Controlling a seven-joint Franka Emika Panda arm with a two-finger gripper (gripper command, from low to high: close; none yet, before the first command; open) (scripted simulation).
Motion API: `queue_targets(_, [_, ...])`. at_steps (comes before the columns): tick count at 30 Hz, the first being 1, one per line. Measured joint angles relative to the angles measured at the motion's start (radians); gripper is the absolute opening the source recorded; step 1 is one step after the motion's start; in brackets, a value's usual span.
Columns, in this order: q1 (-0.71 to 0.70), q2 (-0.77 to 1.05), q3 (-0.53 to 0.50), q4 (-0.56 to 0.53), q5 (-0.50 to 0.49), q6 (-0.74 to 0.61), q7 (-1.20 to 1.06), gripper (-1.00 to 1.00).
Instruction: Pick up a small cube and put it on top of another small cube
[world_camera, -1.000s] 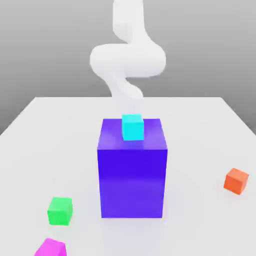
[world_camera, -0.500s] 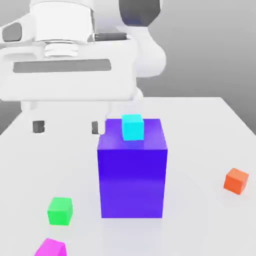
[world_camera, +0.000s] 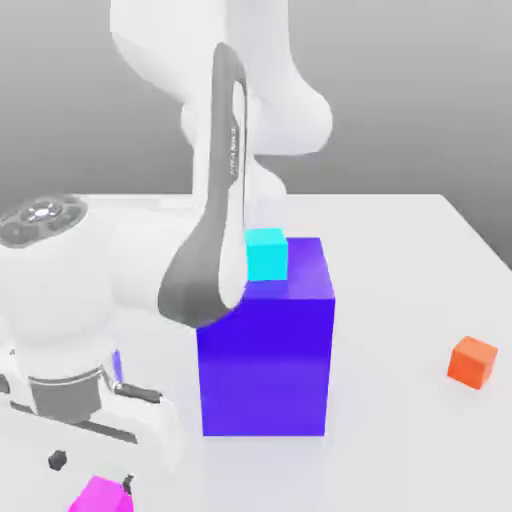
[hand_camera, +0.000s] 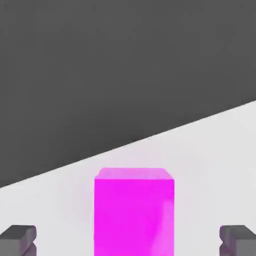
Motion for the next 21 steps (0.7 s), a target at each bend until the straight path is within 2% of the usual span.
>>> queue_targets(1, [-0.008, 0.032, 0.009, 0.007, 0.008, 0.024, -0.006, -1.00])
queue_targets(8, [-0.009, 0.037, 0.011, 0.008, 0.009, 0.028, -0.007, -1.00])
queue_targets(12, [0.014, -0.083, -0.020, -0.020, -0.026, -0.065, 0.019, -1.00])
queue_targets(17, [0.016, -0.257, -0.067, -0.177, -0.027, -0.085, 0.124, -1.00])
queue_targets(21, [0.010, -0.403, -0.111, -0.322, -0.087, -0.079, 0.266, -1.00])
